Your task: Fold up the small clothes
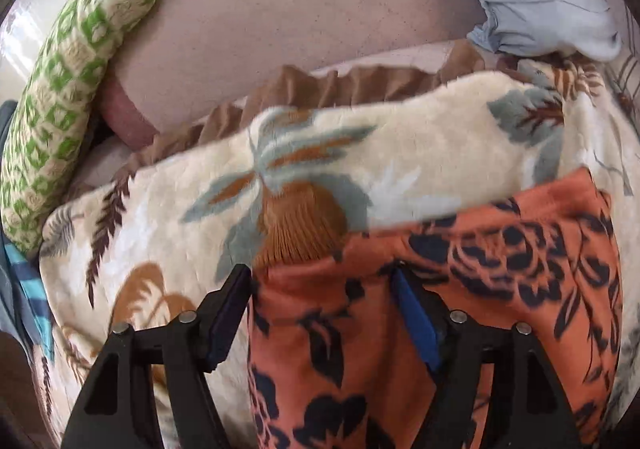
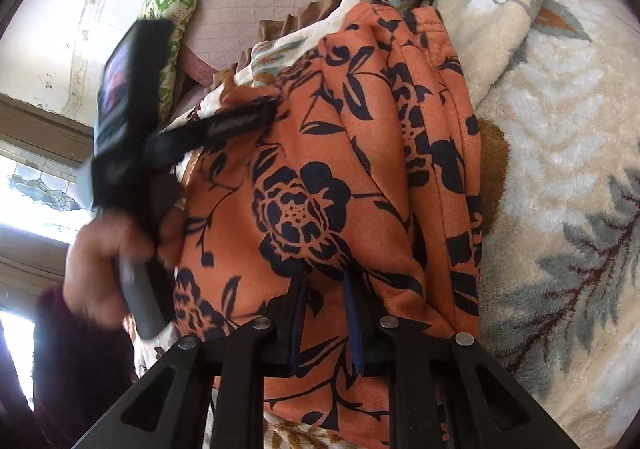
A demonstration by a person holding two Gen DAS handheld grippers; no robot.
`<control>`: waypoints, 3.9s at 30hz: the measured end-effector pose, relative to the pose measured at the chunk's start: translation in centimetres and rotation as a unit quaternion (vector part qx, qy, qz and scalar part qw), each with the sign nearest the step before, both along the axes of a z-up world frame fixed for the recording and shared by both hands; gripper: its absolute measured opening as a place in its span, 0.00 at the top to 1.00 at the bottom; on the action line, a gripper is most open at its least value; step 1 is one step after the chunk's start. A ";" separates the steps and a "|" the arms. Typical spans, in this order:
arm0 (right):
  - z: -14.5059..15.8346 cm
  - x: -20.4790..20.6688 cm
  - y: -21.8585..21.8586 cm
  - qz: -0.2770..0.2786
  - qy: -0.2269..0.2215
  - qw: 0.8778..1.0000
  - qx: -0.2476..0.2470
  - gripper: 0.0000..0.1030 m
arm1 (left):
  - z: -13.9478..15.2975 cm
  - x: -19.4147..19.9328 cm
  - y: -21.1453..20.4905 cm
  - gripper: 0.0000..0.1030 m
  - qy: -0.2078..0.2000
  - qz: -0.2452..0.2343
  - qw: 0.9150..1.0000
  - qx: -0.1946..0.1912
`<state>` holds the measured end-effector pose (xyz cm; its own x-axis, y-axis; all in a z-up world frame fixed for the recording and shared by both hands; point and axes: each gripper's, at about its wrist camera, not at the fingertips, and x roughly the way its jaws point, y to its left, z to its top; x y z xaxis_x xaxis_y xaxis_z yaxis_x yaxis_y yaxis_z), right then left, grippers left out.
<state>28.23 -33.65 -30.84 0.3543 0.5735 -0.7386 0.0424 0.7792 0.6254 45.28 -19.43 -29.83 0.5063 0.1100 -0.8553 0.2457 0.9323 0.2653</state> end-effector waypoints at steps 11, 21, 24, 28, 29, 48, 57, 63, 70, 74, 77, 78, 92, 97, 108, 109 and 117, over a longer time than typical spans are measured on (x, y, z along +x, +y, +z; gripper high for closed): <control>2.4 -0.9 -0.9 -0.009 -0.019 0.999 0.041 0.77 | 4.3 -10.2 4.8 0.27 -0.036 -0.027 0.994 -0.098; -0.1 -5.2 5.2 0.094 0.023 0.993 -0.064 0.76 | -0.6 -18.3 6.3 0.27 -0.057 -0.063 0.993 -0.078; 0.0 -5.6 5.0 0.088 0.016 0.994 -0.056 0.77 | -0.4 -17.6 7.1 0.27 -0.039 -0.049 0.992 -0.108; 0.5 -6.1 1.9 0.072 0.023 0.997 -0.007 0.77 | 1.7 -16.4 7.4 0.29 -0.030 -0.046 0.988 -0.141; 1.2 -6.3 1.1 0.063 0.008 0.998 0.006 0.77 | 2.4 -16.1 7.3 0.29 -0.041 -0.047 0.989 -0.136; -0.8 3.0 -4.3 -0.163 -0.030 0.977 0.132 0.77 | -0.3 -3.5 4.5 0.32 -0.083 0.032 0.993 0.081; 1.2 1.0 -5.5 -0.143 -0.056 0.979 0.136 0.73 | 4.8 -9.1 7.2 0.34 -0.107 0.022 0.994 -0.008; 0.9 0.2 -3.5 -0.100 -0.034 0.990 0.098 0.69 | 3.1 -16.5 5.0 0.34 -0.136 -0.056 0.988 0.054; 0.9 -1.0 -3.5 -0.105 -0.027 0.991 0.080 0.69 | 3.1 -16.8 3.3 0.34 -0.135 -0.054 0.983 0.110; 3.3 -2.7 -2.6 -0.089 -0.052 0.993 0.060 0.69 | 4.4 -18.9 4.3 0.33 -0.125 -0.039 0.989 0.072; 3.7 -4.1 -1.4 -0.080 -0.043 0.995 0.029 0.69 | 4.3 -21.1 4.9 0.33 -0.126 -0.046 0.990 0.049; 3.5 -4.5 -1.1 -0.076 -0.034 0.996 0.018 0.69 | 3.8 -21.4 4.9 0.33 -0.126 -0.048 0.990 0.052; 3.6 -6.3 0.8 -0.070 -0.045 0.996 -0.030 0.69 | 5.9 -23.7 6.2 0.32 -0.100 -0.005 0.995 0.017; 7.1 -8.9 0.4 -0.100 -0.124 0.987 -0.016 0.69 | 9.5 -26.0 7.0 0.31 -0.140 -0.001 0.990 0.005; 10.8 -11.8 2.3 -0.120 -0.206 0.971 -0.013 0.33 | 13.9 -29.3 8.4 0.29 -0.191 0.005 0.982 -0.004; 10.8 -11.9 2.4 -0.122 -0.207 0.971 -0.010 0.33 | 14.0 -29.4 8.4 0.29 -0.192 0.006 0.981 -0.003; 10.1 -12.7 1.3 -0.133 -0.202 0.970 -0.007 0.33 | 13.1 -29.4 8.1 0.29 -0.182 0.005 0.983 -0.010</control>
<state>15.55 -32.31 -20.77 0.7507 0.4132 -0.5155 -0.0033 0.7826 0.6225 15.91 -11.31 -16.69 0.7784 0.1021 -0.6194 0.1280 0.9402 0.3158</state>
